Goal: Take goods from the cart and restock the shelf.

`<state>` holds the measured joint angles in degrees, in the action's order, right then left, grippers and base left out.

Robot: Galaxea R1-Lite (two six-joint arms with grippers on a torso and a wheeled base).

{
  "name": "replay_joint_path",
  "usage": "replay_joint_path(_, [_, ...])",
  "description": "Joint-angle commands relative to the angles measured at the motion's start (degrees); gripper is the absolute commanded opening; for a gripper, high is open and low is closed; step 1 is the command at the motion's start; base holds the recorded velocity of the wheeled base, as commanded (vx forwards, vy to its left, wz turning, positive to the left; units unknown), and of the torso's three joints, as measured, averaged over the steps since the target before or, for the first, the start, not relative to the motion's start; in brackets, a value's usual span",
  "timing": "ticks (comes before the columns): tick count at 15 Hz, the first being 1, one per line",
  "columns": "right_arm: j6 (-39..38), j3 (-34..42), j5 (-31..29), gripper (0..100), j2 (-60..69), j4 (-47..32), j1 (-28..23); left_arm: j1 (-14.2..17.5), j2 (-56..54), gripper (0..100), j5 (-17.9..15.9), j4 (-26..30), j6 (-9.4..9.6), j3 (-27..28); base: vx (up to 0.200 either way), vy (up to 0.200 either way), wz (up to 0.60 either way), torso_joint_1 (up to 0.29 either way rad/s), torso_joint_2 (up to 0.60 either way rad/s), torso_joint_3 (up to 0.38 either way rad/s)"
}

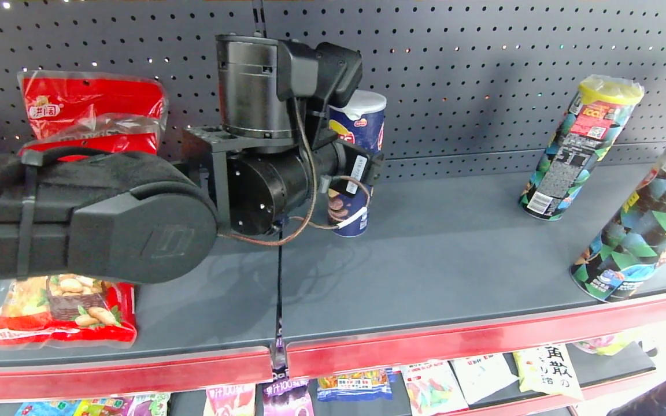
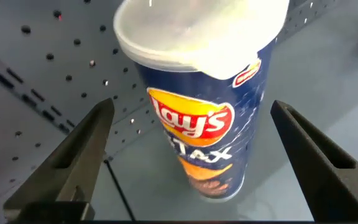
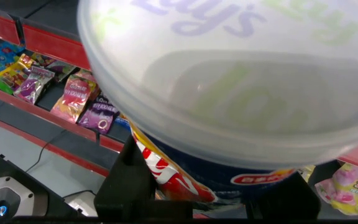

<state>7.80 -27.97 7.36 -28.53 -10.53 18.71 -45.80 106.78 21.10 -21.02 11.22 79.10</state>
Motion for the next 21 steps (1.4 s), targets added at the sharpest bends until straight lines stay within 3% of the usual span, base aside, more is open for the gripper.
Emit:
replay_joint_path(1, [0.02,0.02,0.02,0,-0.04,-0.01,0.01,-0.61,1.24,100,-0.01,-0.08,0.03,1.40,0.000,0.000,0.00,0.000,0.00,0.000])
replay_joint_path(7, [0.02,0.10,-0.07,0,0.14,-0.01,0.01,0.01,2.91,100,-0.71,-0.17,-0.14,2.63,0.000,0.000,0.00,0.000,0.00,0.000])
replay_joint_path(13, [0.02,0.02,-0.07,0,0.31,-0.01,0.01,0.10,5.20,100,-0.89,-3.68,-0.40,2.99,0.000,0.000,0.00,0.000,0.00,0.000])
replay_joint_path(14, [0.02,0.02,-0.07,0,0.23,-0.01,0.01,0.10,5.46,0,-0.89,-4.21,-0.40,2.90,0.000,0.000,0.00,0.000,0.00,0.000])
replay_joint_path(18, [-0.07,0.02,-0.07,0,0.31,-0.01,-0.08,0.27,5.20,0,-2.29,-4.21,-0.58,2.72,0.000,0.000,0.00,0.000,0.00,0.000])
replay_joint_path(21, [-0.42,0.02,-0.07,0,0.40,-0.01,-0.08,1.33,3.61,0,-8.89,-4.21,-0.93,2.72,0.000,0.000,0.00,0.000,0.00,0.000])
